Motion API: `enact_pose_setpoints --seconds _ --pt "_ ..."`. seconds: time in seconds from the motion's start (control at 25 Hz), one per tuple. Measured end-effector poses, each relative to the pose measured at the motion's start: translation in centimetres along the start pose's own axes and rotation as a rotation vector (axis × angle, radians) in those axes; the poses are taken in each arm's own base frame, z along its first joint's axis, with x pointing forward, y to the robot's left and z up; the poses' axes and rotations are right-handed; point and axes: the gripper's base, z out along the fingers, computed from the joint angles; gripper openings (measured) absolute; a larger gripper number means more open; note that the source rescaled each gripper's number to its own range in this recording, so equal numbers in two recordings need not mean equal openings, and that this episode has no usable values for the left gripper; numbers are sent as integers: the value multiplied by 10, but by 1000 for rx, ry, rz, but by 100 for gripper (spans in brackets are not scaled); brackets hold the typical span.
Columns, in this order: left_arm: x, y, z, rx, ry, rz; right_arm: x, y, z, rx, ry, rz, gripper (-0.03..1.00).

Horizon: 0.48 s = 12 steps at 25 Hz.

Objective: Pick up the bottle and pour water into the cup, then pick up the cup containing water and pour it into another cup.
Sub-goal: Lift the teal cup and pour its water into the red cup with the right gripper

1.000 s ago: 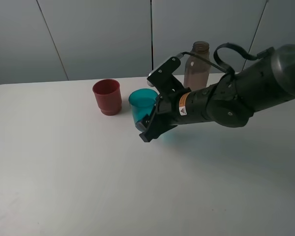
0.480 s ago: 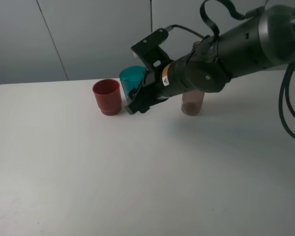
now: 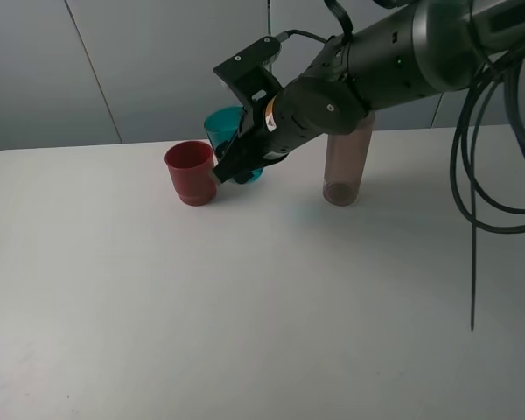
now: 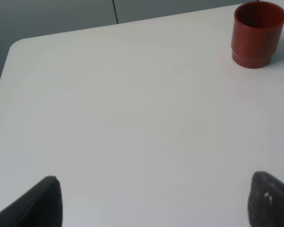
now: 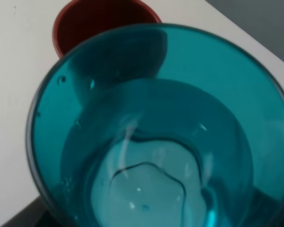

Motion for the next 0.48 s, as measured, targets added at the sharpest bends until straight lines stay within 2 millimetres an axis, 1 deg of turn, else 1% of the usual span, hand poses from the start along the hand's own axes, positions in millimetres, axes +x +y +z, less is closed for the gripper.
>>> enact_pose_setpoints --seconds 0.12,0.48 --pt "0 0 0 0 0 0 -9 3 4 2 -3 -3 11" --pt "0 0 0 0 0 0 -28 -2 24 44 20 -17 11"
